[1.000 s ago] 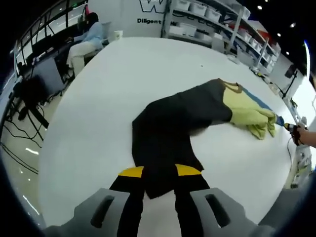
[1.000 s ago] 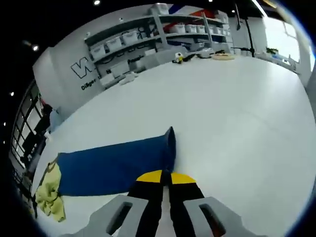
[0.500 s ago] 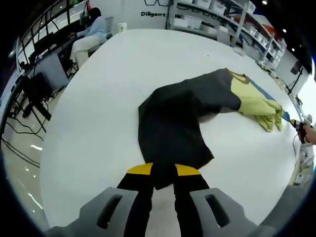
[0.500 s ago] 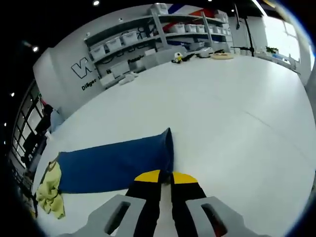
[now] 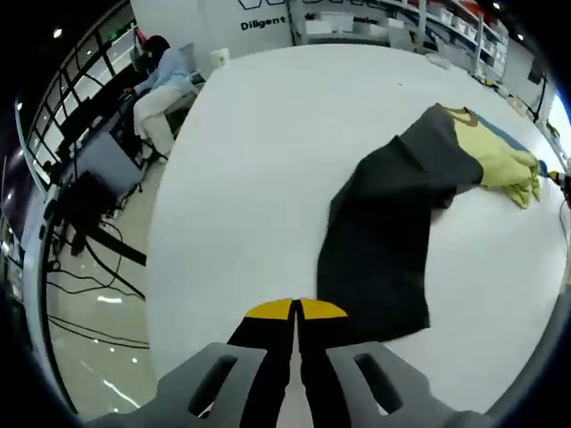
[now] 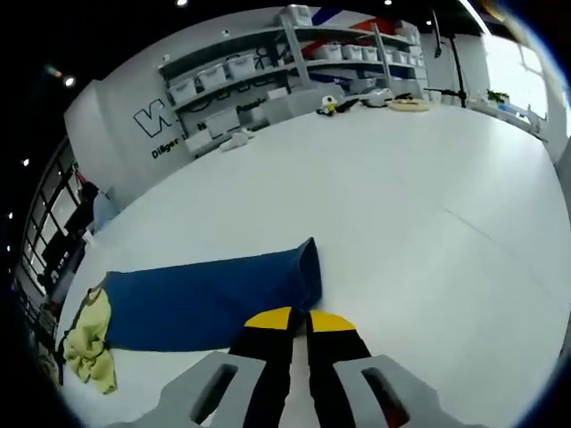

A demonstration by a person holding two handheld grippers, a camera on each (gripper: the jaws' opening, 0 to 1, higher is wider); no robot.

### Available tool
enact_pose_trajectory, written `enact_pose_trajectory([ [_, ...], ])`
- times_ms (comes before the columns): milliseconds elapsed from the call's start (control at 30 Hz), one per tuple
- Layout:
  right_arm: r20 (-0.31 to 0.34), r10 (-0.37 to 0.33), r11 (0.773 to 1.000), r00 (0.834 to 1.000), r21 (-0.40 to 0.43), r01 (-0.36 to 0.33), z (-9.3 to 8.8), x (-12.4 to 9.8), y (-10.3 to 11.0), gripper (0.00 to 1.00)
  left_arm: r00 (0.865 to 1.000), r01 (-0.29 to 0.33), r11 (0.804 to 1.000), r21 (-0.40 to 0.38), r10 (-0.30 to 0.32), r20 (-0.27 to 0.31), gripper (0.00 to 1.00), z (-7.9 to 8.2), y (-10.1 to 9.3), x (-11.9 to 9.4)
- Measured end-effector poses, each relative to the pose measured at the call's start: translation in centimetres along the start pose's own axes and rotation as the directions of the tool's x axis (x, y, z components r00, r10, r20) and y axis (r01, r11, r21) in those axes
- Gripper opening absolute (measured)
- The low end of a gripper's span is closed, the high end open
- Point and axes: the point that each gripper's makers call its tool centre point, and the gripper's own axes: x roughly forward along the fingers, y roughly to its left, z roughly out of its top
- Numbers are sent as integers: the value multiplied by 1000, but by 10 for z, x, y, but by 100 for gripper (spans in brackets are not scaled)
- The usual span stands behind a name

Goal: Fold the garment on the visible template until the final outline fits inside the template.

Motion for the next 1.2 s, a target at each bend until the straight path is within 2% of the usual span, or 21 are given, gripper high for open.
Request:
enact_pose_trajectory([
  [100,-1,7,1000,1000,-7,-7,0,1,2,0,1000,-14,1000,-12,14,-2,6,8,14,-2],
  [133,1,11,1000,1000,-7,-11,0,1,2,0,1000,9,997,-72,-8,10,6,11,11,-3],
  [167,4,15,1000,1000,-9,-15,0,1,3,0,995,97,986,-138,-94,25,7,16,-6,-4],
  [200,4,20,1000,1000,-12,-20,0,1,5,0,989,146,977,-158,-144,19,7,15,-18,-6],
  [233,4,25,1000,1000,-15,-24,-1,2,6,0,987,161,975,-153,-160,14,9,14,-25,-8],
  [267,4,29,999,1000,-20,-29,-1,2,8,0,990,141,982,-126,-139,24,13,14,-25,-10],
  [300,4,30,999,1000,-21,-30,-2,2,9,0,988,151,981,-121,-147,36,19,13,-32,-12],
  [367,5,35,999,999,-19,-34,-3,3,11,0,979,202,963,-176,-201,21,32,4,-47,-13],
  [433,4,35,999,999,-21,-34,-4,2,12,0,980,196,962,-191,-199,5,42,-4,-49,-14],
  [633,4,32,999,999,-17,-32,-6,-1,12,0,976,194,970,-146,-206,-68,34,-31,-62,-15],
  [700,-1,31,999,1000,-19,-31,-7,-1,11,0,977,178,973,-147,-192,-87,25,-37,-61,-12],
  [733,1,30,999,1000,-19,-30,-7,-2,11,0,977,200,969,-146,-208,-42,18,-30,-62,-11],
  [767,1,31,999,1000,-19,-31,-7,-2,11,0,977,199,968,-150,-207,-41,11,-30,-61,-11],
  [833,-3,33,999,999,-23,-33,-7,-3,11,0,980,184,971,-155,-192,-42,9,-28,-55,-9],
  [867,-2,32,999,999,-23,-32,-7,-4,10,0,979,192,972,-135,-199,-43,9,-27,-54,-8],
  [900,-1,32,999,999,-20,-32,-7,-4,10,0,983,174,978,-115,-180,-44,9,-25,-47,-6],
  [967,-3,33,999,999,-21,-33,-7,-4,9,0,995,98,992,-74,-100,-16,9,-15,-20,-3],
  [1100,-8,33,999,999,-26,-34,-8,-5,9,0,999,33,998,-59,-34,-11,9,-3,18,2],
  [1200,-12,34,999,999,-31,-34,-8,-5,10,0,1000,1,999,-41,-2,-13,9,4,34,3],
])
